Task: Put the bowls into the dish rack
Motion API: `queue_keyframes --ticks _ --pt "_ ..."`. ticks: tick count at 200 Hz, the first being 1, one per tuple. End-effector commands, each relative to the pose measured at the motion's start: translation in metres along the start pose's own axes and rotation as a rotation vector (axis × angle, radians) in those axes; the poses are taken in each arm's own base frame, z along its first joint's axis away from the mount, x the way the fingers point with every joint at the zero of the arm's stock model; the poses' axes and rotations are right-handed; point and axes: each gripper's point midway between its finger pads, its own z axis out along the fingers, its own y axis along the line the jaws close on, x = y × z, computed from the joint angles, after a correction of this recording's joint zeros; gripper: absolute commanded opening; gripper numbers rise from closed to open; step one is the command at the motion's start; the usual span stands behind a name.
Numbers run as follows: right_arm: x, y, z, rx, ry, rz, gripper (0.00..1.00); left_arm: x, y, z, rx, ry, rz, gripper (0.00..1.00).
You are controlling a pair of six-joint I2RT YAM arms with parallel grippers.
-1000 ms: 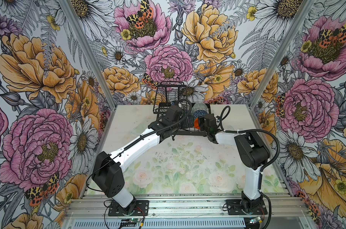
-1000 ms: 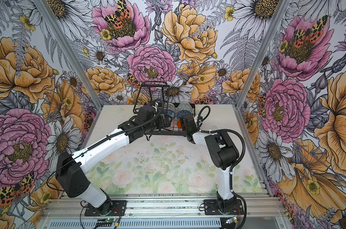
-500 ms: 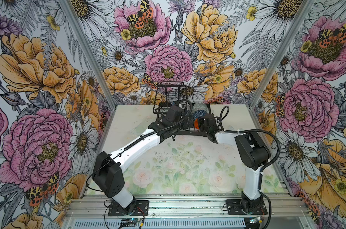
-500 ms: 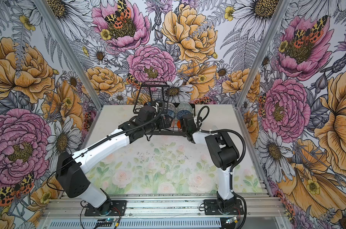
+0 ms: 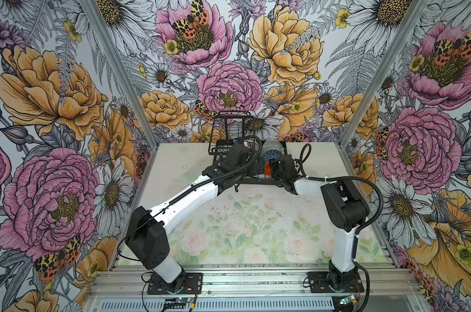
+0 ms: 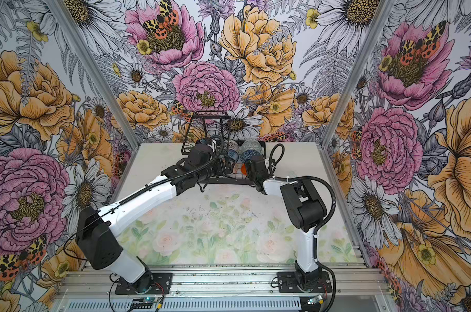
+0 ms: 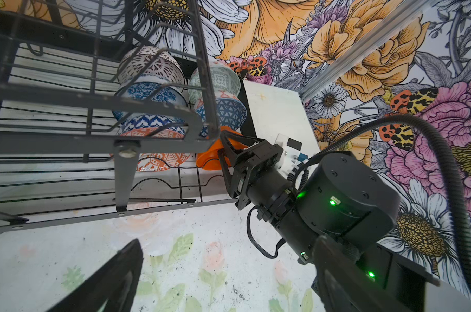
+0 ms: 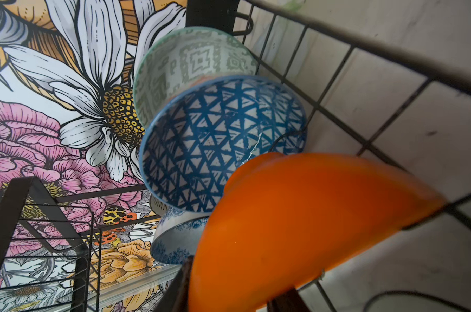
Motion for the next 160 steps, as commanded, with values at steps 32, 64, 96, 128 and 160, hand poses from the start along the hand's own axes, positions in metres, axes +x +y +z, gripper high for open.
queue_keyframes --ticks 32,64,96,128,160 --pt "-0.008 0.019 -0.013 -0.017 0.009 -0.031 0.45 -0.009 -0.013 0.001 0.014 -0.021 0.007 0.99" --pt "-0.010 0.029 -0.017 -0.033 0.014 -0.056 0.47 -0.007 -0.013 0.003 0.014 -0.016 0.006 0.99" --pt "-0.012 0.036 -0.019 -0.044 0.014 -0.060 0.48 -0.007 -0.016 0.003 0.017 -0.016 0.008 0.99" --pt "-0.013 0.041 -0.022 -0.053 0.016 -0.062 0.49 -0.007 -0.018 0.004 0.021 -0.016 0.010 0.99" --pt "-0.016 0.048 -0.026 -0.062 0.013 -0.067 0.50 -0.007 -0.018 0.003 0.017 -0.018 0.012 0.99"
